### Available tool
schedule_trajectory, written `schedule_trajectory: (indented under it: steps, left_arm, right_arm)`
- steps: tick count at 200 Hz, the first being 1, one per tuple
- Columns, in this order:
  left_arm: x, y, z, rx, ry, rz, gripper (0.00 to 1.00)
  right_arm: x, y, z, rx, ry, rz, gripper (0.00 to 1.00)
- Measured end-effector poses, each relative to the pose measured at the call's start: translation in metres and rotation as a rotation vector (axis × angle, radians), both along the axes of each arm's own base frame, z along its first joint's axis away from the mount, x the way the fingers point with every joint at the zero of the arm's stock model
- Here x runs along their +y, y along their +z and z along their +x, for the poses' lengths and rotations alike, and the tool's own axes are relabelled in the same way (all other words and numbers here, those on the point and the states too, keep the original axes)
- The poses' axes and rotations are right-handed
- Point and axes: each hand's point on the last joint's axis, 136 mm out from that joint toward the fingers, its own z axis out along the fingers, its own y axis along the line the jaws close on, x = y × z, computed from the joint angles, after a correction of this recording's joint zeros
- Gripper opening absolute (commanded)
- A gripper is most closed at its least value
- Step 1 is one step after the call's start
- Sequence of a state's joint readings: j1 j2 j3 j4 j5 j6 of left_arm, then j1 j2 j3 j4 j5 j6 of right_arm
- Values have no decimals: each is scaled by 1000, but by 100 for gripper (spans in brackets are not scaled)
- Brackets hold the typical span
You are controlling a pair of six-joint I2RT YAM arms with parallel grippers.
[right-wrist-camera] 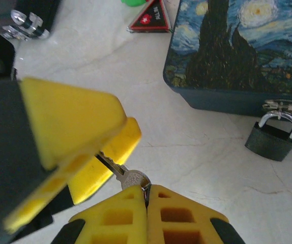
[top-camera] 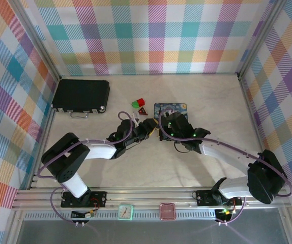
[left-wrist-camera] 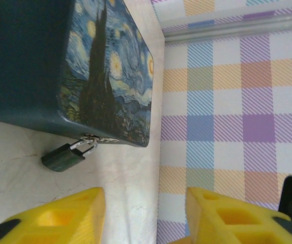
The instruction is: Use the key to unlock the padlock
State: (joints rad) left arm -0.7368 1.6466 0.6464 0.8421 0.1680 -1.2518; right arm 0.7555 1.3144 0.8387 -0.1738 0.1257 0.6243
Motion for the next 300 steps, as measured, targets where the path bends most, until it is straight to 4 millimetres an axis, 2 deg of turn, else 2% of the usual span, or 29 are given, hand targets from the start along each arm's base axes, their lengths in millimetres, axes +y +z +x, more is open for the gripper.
schedule_trajectory:
  steps: [35,64,81,94,105,122,136,147,166,185,203,228,252,281,300]
  left_arm:
    - [-3,4,-1,-1,-11,-18,22]
    - [-3,3,0,-6,-8,-6,0]
    - [-1,3,-1,-15,-6,10,0]
    - [-1,5,-2,-23,-10,19,0]
    - [0,9,-3,-42,-14,31,0]
    - [2,16,-2,-94,-24,81,0]
    - [4,28,1,-161,-38,122,0]
    - [4,42,4,-235,-60,144,0]
    - [4,70,9,-353,-107,150,0]
    - [7,92,11,-458,-158,133,0]
    - [7,103,7,-525,-209,124,0]
    - [2,109,-3,-576,-278,116,0]
    - [0,121,-11,-627,-308,87,0]
    - [0,137,-14,-676,-306,41,0]
    - [1,141,-16,-688,-303,25,0]
  right_arm:
    - [0,1,3,1,-8,27,0]
    - [-1,0,3,7,-12,36,0]
    - [-1,-1,3,11,-3,42,0]
    - [-1,2,2,6,17,46,28]
    - [-3,7,1,-7,41,45,45]
    - [-12,23,-1,-54,69,47,65]
    - [-21,45,0,-116,103,70,72]
    - [-27,63,-1,-166,138,96,72]
    - [-30,88,-4,-228,222,148,63]
    - [-30,103,-10,-250,301,215,58]
    - [-28,116,-15,-265,367,289,50]
    - [-22,134,-19,-308,450,370,48]
    - [-12,138,-18,-311,510,423,47]
    - [-3,128,-12,-267,542,464,48]
    - [0,126,-11,-262,552,484,45]
